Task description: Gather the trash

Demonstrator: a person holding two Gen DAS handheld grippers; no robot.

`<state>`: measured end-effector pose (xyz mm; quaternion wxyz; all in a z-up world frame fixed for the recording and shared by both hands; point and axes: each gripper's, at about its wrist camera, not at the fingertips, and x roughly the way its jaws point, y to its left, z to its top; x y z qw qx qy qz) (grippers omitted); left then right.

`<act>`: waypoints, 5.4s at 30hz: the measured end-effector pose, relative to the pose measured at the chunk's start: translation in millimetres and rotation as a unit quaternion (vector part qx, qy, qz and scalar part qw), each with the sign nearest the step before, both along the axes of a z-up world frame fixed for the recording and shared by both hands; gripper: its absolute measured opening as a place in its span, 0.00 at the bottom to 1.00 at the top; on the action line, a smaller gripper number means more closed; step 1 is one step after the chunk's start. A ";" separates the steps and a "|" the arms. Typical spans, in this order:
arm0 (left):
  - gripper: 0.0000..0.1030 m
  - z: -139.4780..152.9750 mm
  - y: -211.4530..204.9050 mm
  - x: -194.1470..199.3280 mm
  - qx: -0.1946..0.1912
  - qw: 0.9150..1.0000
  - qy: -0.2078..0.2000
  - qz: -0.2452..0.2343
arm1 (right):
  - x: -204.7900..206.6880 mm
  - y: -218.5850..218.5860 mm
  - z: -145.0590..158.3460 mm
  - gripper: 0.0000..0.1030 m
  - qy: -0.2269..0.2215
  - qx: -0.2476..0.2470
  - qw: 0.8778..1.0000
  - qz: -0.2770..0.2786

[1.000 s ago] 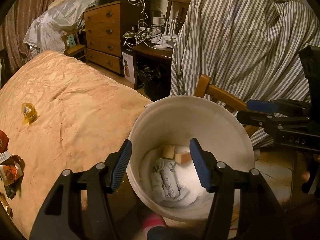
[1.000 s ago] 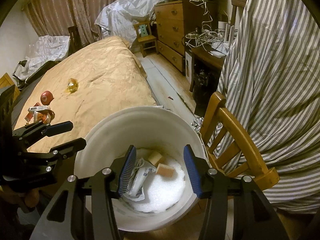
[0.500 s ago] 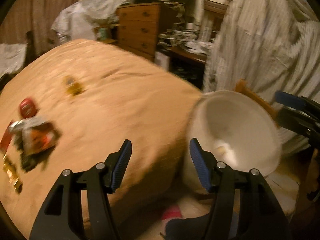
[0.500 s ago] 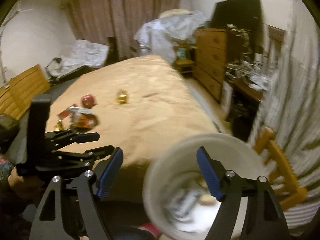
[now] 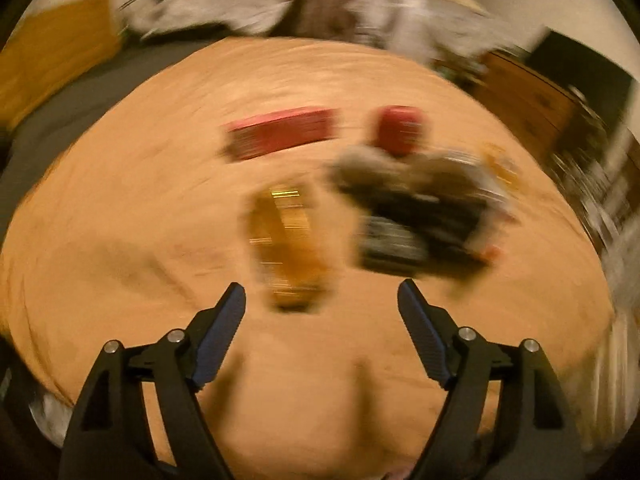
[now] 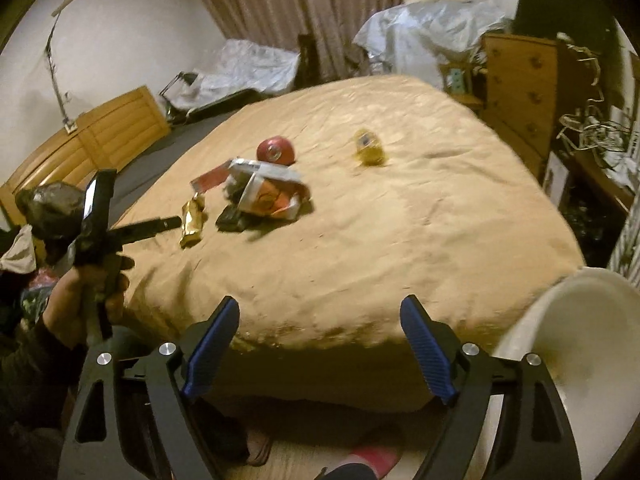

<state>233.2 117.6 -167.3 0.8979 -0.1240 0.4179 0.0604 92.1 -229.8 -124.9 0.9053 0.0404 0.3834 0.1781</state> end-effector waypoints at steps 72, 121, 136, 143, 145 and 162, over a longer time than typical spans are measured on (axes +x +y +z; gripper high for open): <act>0.60 -46.6 35.8 18.3 0.006 0.997 0.015 -0.070 | 139.1 183.4 -50.1 0.80 -0.017 -0.187 0.944 0.270; 0.83 -34.5 63.3 63.1 -0.003 0.996 0.044 -0.074 | 204.6 236.6 -110.7 0.71 0.197 -0.112 0.896 0.383; 0.45 -25.0 32.8 48.0 0.080 0.996 0.010 -0.049 | 158.0 225.9 -100.2 0.40 0.096 -0.117 0.949 0.276; 0.45 20.9 -3.2 3.2 0.105 0.992 -0.067 -0.032 | 130.5 199.4 -62.0 0.41 0.004 -0.050 0.988 0.148; 0.45 35.9 -17.1 -11.1 0.116 0.989 -0.091 -0.030 | 126.5 187.8 -45.2 0.41 -0.032 -0.041 0.993 0.110; 0.46 95.9 -89.1 -79.9 0.136 0.965 -0.221 0.014 | 42.1 147.0 35.6 0.42 -0.219 -0.053 0.973 -0.042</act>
